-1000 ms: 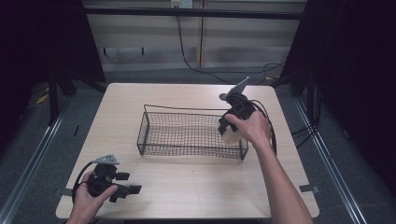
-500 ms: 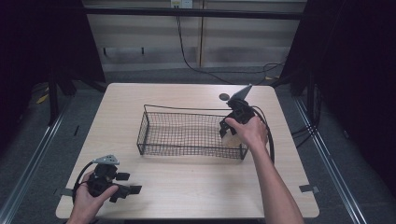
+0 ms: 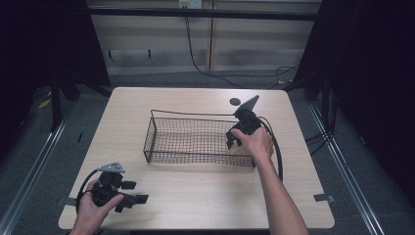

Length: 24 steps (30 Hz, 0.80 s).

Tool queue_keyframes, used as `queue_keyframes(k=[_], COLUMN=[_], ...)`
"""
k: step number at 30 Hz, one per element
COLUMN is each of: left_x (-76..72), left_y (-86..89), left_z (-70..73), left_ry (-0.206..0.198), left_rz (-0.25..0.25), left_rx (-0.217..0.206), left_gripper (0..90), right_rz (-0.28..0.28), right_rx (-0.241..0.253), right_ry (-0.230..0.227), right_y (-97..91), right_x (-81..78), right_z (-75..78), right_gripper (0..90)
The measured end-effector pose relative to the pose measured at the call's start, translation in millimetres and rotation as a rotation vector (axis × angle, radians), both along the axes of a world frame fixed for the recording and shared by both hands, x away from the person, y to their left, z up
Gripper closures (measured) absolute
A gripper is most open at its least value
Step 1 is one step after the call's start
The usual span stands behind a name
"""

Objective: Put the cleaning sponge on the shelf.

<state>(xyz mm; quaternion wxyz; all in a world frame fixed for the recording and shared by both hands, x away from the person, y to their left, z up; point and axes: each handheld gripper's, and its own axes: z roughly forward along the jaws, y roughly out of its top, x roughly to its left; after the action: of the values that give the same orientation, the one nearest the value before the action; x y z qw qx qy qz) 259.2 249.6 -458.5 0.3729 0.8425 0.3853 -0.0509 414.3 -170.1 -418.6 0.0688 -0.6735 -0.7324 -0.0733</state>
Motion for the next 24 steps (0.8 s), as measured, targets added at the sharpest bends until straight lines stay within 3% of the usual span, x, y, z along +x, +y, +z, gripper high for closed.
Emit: queue_keyframes(k=[8, 23, 24], left_x=[0.2, 0.0, 0.1], left_y=[0.2, 0.6, 0.6], left_z=[0.1, 0.4, 0.4], left_ry=[-0.002, 0.001, 0.001], left_rz=[-0.002, -0.002, -0.003], left_rx=[0.000, 0.000, 0.000], left_gripper=[19.8, 19.8, 19.8], right_rz=[-0.022, -0.029, -0.031], right_rx=[-0.033, -0.035, -0.041], right_ry=[0.000, 0.015, 0.002], right_y=[-0.4, 1.3, 1.9], right_x=[-0.2, -2.2, -2.6], right_z=[-9.4, -25.3, -26.4], right_gripper=[25.9, 25.7, 25.6])
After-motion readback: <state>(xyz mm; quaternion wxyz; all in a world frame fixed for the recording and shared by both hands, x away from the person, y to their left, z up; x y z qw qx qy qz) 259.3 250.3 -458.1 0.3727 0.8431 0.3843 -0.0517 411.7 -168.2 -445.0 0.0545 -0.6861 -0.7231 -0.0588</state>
